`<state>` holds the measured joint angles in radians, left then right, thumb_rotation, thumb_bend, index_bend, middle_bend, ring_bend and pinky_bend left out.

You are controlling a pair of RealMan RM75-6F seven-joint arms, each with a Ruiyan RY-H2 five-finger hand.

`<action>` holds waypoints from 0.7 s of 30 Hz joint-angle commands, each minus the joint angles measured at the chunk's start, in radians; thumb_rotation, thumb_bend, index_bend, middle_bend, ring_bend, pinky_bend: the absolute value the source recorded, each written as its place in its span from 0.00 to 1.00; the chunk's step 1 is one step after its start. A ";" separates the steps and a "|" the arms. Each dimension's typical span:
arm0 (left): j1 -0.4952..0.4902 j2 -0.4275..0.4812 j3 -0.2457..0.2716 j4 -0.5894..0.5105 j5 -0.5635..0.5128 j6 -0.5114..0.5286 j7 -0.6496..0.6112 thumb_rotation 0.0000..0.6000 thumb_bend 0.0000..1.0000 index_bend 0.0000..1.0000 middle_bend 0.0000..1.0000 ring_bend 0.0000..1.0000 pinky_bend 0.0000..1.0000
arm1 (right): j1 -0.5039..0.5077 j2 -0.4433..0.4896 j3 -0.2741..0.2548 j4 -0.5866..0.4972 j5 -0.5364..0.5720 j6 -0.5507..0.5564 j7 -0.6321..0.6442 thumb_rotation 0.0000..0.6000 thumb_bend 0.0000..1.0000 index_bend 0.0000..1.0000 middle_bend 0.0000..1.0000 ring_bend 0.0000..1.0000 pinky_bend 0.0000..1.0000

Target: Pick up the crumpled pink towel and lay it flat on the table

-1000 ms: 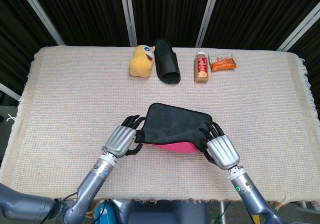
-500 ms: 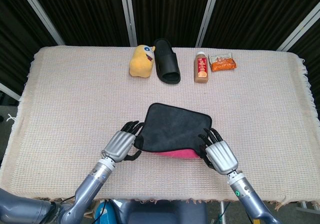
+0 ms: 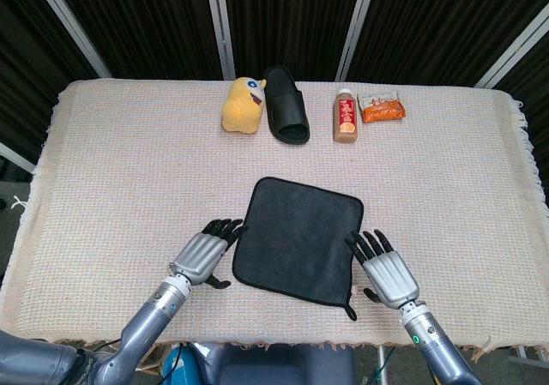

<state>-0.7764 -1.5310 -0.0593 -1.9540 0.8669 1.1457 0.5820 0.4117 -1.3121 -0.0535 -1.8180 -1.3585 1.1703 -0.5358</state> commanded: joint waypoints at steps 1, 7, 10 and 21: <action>0.020 0.026 0.001 -0.015 0.020 0.009 -0.032 1.00 0.07 0.02 0.00 0.00 0.00 | -0.019 0.018 0.009 -0.015 -0.009 0.030 0.049 1.00 0.21 0.00 0.00 0.00 0.00; 0.104 0.097 0.041 -0.034 0.155 0.068 -0.144 1.00 0.07 0.02 0.00 0.00 0.00 | -0.067 0.055 0.012 0.006 -0.065 0.109 0.160 1.00 0.21 0.00 0.00 0.00 0.00; 0.185 0.140 0.098 -0.026 0.284 0.154 -0.213 1.00 0.07 0.02 0.00 0.00 0.00 | -0.105 0.061 0.012 0.044 -0.084 0.161 0.244 1.00 0.21 0.00 0.00 0.00 0.00; 0.455 0.230 0.248 0.158 0.563 0.458 -0.381 1.00 0.07 0.01 0.00 0.00 0.00 | -0.233 0.082 0.024 0.220 -0.081 0.308 0.487 1.00 0.21 0.00 0.00 0.00 0.00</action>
<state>-0.3810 -1.3349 0.1468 -1.8548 1.3830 1.5396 0.2447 0.2151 -1.2427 -0.0344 -1.6424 -1.4406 1.4358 -0.0875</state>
